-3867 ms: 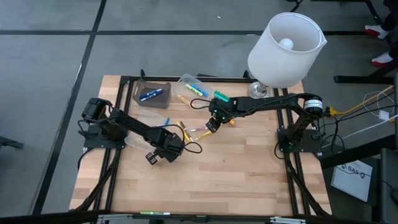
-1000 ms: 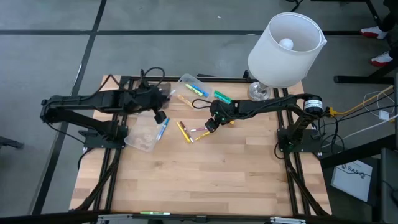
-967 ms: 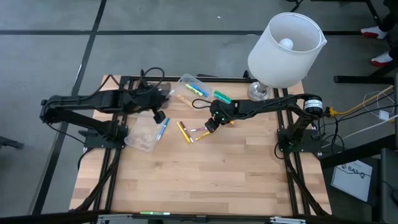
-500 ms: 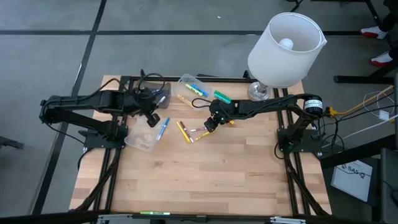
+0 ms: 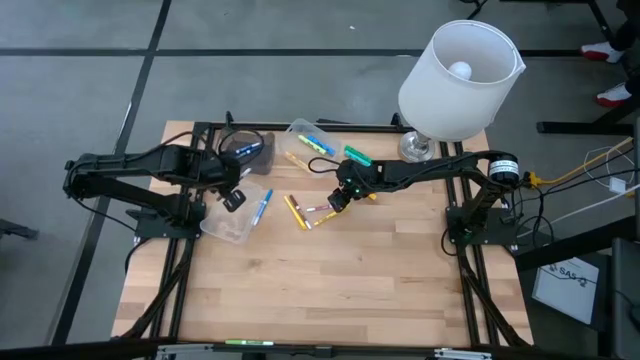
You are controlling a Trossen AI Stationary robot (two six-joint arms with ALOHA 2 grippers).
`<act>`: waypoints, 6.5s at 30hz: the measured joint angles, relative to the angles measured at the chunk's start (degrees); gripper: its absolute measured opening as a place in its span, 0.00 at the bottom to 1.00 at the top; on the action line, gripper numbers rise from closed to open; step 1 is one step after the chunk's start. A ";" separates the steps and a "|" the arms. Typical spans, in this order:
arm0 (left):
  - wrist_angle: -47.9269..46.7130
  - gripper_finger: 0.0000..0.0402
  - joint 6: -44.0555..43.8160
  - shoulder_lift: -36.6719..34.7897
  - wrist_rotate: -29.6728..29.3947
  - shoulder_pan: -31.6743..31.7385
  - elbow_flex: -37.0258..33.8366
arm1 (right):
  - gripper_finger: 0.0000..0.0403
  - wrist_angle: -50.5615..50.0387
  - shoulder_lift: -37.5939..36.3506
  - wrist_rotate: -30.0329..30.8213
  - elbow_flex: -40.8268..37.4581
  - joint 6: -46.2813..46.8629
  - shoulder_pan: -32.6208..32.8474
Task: Pick & Place Markers
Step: Put the dark pink marker into the black bin, then put the pink marker into the black bin
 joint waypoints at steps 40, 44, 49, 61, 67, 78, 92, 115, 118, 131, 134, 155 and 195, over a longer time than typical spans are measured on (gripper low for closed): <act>12.38 0.06 -7.64 -0.08 10.52 0.02 -21.46 | 0.56 0.02 0.00 1.97 0.02 -0.04 0.00; 13.20 0.06 -7.93 -0.17 10.92 0.02 -22.12 | 0.56 0.02 0.00 1.97 0.02 -0.04 0.00; 13.10 0.06 -8.43 -0.91 11.27 0.02 -21.93 | 0.56 0.02 0.00 1.97 0.02 -0.04 0.00; 12.89 0.06 -4.66 -6.06 7.13 3.30 -12.12 | 0.56 0.13 0.00 1.95 0.02 -0.19 -0.20; 13.42 0.06 4.02 -5.78 6.89 9.06 -8.54 | 0.56 0.15 0.02 1.97 0.02 -0.17 -0.52; 15.36 0.06 21.27 -4.79 6.95 19.78 -4.12 | 0.56 0.17 0.02 1.96 0.02 -0.17 -0.52; 16.23 0.06 49.54 4.74 3.03 27.00 1.41 | 0.56 0.18 0.02 1.97 0.02 -0.07 -0.52; 16.65 0.06 64.45 24.17 -3.19 32.20 3.48 | 0.56 0.19 0.02 1.97 0.02 0.26 -0.52; 17.11 0.06 65.44 25.20 0.64 35.78 3.37 | 0.56 0.17 0.02 1.97 0.02 0.28 -0.52; 19.77 0.06 64.97 28.49 9.05 47.57 3.32 | 0.56 0.19 0.02 2.00 0.02 0.26 -0.52; 19.45 0.06 64.77 29.95 10.92 48.53 3.32 | 0.56 0.19 0.02 2.51 0.02 0.26 -0.52; 19.66 0.14 64.78 39.36 14.47 51.87 3.26 | 0.56 0.17 0.02 2.48 0.02 0.48 -0.52; 19.66 0.15 50.04 15.13 27.03 46.96 8.96 | 0.56 6.25 0.02 1.50 0.02 -0.58 -0.52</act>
